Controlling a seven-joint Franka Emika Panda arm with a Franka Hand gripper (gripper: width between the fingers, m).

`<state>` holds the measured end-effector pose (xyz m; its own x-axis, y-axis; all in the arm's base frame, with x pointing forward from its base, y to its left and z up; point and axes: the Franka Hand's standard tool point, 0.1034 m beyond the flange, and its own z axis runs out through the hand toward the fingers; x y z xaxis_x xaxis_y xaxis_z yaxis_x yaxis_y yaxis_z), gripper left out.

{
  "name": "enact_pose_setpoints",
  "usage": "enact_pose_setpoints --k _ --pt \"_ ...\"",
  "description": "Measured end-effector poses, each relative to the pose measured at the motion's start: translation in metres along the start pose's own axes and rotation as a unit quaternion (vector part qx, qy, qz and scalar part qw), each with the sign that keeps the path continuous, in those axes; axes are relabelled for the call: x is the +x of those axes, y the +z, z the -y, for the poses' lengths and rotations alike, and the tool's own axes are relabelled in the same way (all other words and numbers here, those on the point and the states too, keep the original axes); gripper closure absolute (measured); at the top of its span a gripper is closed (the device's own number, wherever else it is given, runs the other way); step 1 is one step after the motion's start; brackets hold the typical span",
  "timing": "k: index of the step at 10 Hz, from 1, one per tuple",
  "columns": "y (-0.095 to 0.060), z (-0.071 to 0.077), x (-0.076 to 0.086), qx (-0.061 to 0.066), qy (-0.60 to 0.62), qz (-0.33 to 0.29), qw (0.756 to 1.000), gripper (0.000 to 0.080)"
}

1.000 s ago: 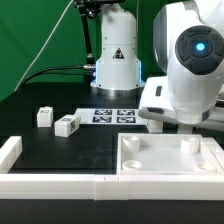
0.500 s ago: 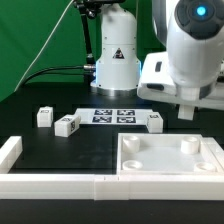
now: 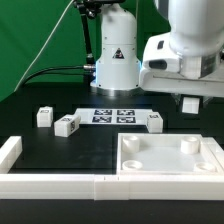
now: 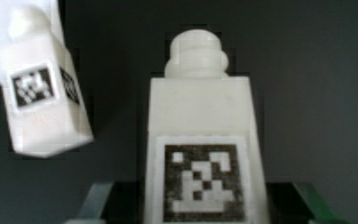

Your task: Assemble one leg

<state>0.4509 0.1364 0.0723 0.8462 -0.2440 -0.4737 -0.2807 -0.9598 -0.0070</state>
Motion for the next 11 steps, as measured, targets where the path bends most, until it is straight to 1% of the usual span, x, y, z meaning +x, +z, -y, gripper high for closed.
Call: enact_pose_setpoints --k 1,2,3,4,5,6,8,9,10,11 --pt "0.001 0.002 -0.002 0.004 -0.003 -0.033 0.999 0.0508" --pt "-0.001 0.007 0.003 0.014 -0.003 -0.092 0.996 0.0508" --pt "-0.001 0.009 0.001 0.022 -0.009 -0.138 0.99 0.0508" --pt "-0.002 0.003 -0.001 0.02 -0.022 -0.155 0.987 0.0508" --pt "-0.012 0.002 0.004 0.024 -0.033 -0.201 0.979 0.0508" --pt "-0.019 0.001 0.003 0.03 -0.038 -0.228 0.973 0.0508" --pt "-0.036 0.004 0.009 0.047 -0.059 -0.31 0.948 0.0508" --pt "-0.043 0.001 0.012 0.047 -0.07 -0.323 0.943 0.0507" --pt "-0.05 0.0 0.014 0.047 -0.07 -0.323 0.943 0.0507" --pt "-0.048 0.0 0.014 0.047 -0.07 -0.323 0.943 0.0507"
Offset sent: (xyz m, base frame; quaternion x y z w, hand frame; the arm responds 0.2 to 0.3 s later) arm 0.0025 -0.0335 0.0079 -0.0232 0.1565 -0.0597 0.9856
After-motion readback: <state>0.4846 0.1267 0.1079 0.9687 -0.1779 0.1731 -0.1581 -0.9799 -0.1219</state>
